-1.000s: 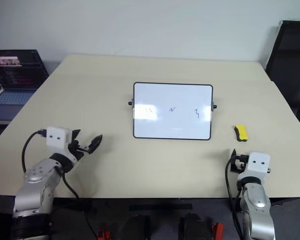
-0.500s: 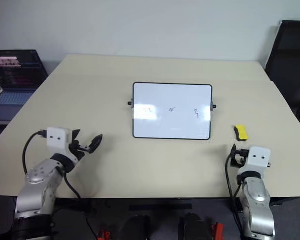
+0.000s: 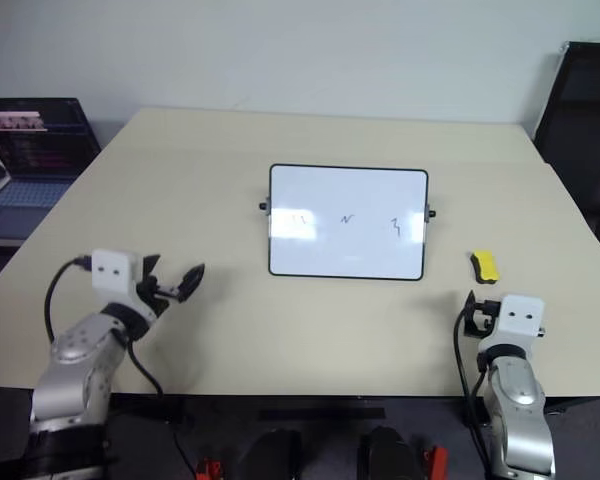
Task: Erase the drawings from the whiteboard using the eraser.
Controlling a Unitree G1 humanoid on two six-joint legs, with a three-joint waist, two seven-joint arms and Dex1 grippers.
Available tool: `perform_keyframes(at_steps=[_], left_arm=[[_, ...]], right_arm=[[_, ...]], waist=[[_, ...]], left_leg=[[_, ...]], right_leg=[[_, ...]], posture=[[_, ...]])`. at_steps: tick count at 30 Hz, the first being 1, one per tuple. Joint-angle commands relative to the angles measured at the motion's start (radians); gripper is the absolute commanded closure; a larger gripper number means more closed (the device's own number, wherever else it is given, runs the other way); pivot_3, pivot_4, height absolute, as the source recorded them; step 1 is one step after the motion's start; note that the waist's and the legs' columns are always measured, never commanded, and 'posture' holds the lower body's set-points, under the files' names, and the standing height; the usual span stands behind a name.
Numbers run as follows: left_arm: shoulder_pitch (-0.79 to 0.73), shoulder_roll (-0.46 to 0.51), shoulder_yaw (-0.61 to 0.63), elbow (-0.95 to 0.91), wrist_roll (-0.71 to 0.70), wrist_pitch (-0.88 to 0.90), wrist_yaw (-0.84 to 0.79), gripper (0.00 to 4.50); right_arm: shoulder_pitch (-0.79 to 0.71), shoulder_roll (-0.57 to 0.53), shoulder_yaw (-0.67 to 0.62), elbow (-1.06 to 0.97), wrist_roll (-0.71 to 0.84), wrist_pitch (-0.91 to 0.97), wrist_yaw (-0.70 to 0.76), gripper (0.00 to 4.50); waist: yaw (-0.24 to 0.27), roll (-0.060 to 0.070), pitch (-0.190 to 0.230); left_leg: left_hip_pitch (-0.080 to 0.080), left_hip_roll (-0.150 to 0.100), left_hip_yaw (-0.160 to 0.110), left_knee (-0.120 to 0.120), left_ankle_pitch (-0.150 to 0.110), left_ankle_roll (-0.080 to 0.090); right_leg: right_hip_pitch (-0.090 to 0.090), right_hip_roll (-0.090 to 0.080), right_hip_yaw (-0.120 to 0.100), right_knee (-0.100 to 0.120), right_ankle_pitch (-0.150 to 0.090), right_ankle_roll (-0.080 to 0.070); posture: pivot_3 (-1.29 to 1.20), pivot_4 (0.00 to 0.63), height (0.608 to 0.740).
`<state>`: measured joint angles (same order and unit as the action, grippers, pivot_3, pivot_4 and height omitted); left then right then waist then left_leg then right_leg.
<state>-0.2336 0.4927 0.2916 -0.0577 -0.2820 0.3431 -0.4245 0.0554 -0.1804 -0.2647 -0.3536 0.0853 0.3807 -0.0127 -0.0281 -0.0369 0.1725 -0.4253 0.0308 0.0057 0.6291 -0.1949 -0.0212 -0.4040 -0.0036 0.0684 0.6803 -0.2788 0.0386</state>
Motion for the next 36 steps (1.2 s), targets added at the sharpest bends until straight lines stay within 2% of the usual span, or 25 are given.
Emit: perform_keyframes(at_steps=[1,5,11,18,21,29,36], left_arm=[[-0.127,-0.005,-0.062,-0.086,-0.025,0.026,-0.015,0.0],[-0.2,-0.025,-0.177,-0.082,-0.003,0.014,-0.074,0.0],[-0.292,-0.11,-0.311,-0.058,-0.1,0.017,-0.267,0.0],[-0.349,-0.165,-0.469,0.074,-0.052,-0.084,-0.468,0.0],[-0.367,-0.188,-0.497,0.135,-0.034,-0.132,-0.51,0.0],[-0.381,-0.23,-0.545,0.259,0.025,-0.242,-0.58,0.0],[-0.381,-0.245,-0.551,0.287,0.05,-0.284,-0.595,0.0]], right_arm=[[-0.085,-0.06,-0.035,-0.089,0.037,0.069,0.03,0.02],[-0.183,-0.119,-0.064,-0.082,0.058,0.154,0.041,0.02],[-0.319,-0.176,-0.068,-0.038,0.093,0.335,0.056,0.02],[-0.452,-0.21,-0.061,0.055,0.128,0.518,0.086,0.02],[-0.475,-0.223,-0.047,0.091,0.137,0.568,0.105,0.02],[-0.51,-0.245,-0.022,0.22,0.131,0.546,0.15,0.02],[-0.54,-0.259,-0.005,0.33,0.117,0.485,0.172,0.02]], waist=[[0.0,0.0,0.0],[-0.002,0.0,0.0],[-0.004,0.0,0.0],[-0.005,0.0,0.0],[-0.005,0.0,0.0],[-0.005,0.001,0.0],[-0.005,0.001,0.0]], left_leg=[[0.0,0.0,0.0,0.0,0.0,0.0],[0.0,-0.002,0.002,0.0,0.0,0.0],[-0.002,-0.002,0.002,-0.001,0.0,0.0],[-0.001,-0.004,0.004,0.0,0.0,0.0],[-0.001,-0.003,0.004,0.0,0.0,0.0],[-0.002,-0.004,0.004,0.0,0.0,0.0],[-0.002,-0.003,0.004,0.0,0.0,0.0]], right_leg=[[0.0,0.0,0.0,0.0,0.0,0.0],[0.001,0.0,0.002,-0.001,0.001,0.001],[-0.001,0.002,0.0,0.0,0.003,-0.003],[-0.001,0.004,0.001,0.0,0.001,-0.001],[-0.001,0.004,0.001,-0.001,0.002,-0.002],[-0.001,0.004,0.001,-0.001,0.001,-0.001],[-0.001,0.004,0.001,-0.001,0.001,0.0]], posture=[[0.0,0.15,0.74],[0.0,0.15,0.74],[0.0,0.15,0.74],[0.0,0.15,0.74],[0.0,0.15,0.74],[0.0,0.15,0.74],[0.0,0.15,0.74]])
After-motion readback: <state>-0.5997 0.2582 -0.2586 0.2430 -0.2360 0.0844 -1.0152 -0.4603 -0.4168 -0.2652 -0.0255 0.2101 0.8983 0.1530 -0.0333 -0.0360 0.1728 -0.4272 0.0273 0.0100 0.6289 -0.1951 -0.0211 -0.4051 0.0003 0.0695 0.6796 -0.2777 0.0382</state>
